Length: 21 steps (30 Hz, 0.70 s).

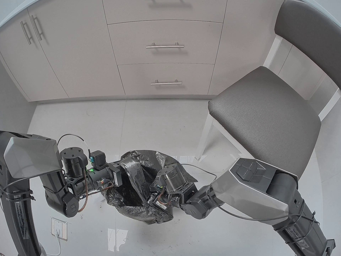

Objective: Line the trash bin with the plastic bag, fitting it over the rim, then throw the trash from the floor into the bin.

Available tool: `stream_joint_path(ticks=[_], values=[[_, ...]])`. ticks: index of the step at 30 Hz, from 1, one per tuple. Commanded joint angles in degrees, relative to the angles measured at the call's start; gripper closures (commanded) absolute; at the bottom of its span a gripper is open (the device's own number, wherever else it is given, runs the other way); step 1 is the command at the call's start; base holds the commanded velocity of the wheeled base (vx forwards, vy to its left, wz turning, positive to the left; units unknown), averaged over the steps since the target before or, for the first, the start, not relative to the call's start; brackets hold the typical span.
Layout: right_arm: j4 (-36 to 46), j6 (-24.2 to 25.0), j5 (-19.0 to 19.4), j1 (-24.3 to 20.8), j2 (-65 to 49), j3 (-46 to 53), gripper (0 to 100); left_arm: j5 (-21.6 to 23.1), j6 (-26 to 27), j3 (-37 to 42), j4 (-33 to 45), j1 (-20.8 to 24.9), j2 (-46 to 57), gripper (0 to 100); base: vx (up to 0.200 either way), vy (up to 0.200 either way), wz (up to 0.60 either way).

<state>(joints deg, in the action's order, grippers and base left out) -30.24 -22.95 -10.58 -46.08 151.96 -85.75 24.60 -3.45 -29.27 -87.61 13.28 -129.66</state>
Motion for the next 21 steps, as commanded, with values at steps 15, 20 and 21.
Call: stream_joint_path(ticks=[15, 20, 21], values=[[-0.43, 3.71, -7.96, 0.03, -19.15, 16.40, 100, -0.08, 0.02, 0.00, -0.01, 0.00, -0.16, 100, 0.000, 0.000, 0.00], [-0.60, 7.57, -9.19, -1.47, -23.81, 23.79, 100, -0.17, 0.02, -0.09, -0.01, -0.09, -0.24, 100, 0.000, 0.000, 0.00], [-0.78, 9.33, -10.34, -3.14, -25.04, 26.07, 100, -0.17, 0.02, 0.00, -0.01, -0.18, -0.24, 100, 0.000, 0.000, 0.00]])
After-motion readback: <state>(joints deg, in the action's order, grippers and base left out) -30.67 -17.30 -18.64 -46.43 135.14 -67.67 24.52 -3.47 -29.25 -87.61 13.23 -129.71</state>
